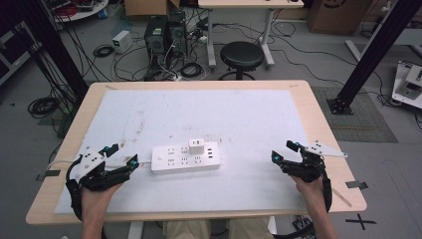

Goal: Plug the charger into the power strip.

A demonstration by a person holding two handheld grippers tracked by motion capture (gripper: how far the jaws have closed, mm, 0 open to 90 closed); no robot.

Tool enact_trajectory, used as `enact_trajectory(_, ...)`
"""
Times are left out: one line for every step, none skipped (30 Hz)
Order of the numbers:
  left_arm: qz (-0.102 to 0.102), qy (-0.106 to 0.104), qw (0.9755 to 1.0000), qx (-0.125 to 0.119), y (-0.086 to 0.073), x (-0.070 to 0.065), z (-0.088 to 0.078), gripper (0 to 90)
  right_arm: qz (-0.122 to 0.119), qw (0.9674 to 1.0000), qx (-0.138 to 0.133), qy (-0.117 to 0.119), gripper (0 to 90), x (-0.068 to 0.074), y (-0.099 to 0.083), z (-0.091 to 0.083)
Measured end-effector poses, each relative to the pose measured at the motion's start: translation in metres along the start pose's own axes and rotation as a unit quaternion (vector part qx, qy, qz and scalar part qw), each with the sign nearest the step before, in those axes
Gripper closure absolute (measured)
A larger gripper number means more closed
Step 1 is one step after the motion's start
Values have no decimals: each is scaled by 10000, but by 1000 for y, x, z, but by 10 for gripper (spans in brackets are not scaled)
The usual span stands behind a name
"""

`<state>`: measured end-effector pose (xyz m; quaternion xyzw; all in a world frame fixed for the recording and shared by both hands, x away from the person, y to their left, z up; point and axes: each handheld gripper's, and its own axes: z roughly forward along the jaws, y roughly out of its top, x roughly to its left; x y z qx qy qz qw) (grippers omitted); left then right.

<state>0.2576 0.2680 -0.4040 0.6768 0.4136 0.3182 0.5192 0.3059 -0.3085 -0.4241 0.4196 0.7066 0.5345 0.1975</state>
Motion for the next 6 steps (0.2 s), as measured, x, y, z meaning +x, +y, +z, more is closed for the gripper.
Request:
enact_trajectory(1, -7, 10000, -7, 0, 0, 0, 229, 15, 10000, 8, 13, 208, 0, 0, 0)
enact_trajectory(25, 4, 10000, -8, 0, 0, -1, 229, 4, 10000, 26, 14, 204, 1, 0, 0)
enact_trajectory(16, 11, 10000, -17, 0, 0, -1, 229, -14, 10000, 33, 1, 203, 1, 0, 0)
enact_trajectory(20, 15, 10000, -21, 0, 1, -1, 229, -25, 10000, 41, -7, 204, 1, 0, 0)
enact_trajectory(20, 15, 10000, -21, 0, 1, -1, 229, -25, 10000, 41, -7, 204, 1, 0, 0)
enact_trajectory(20, 15, 10000, -21, 0, 1, -1, 229, -50, 10000, 40, -11, 204, 0, 0, 0)
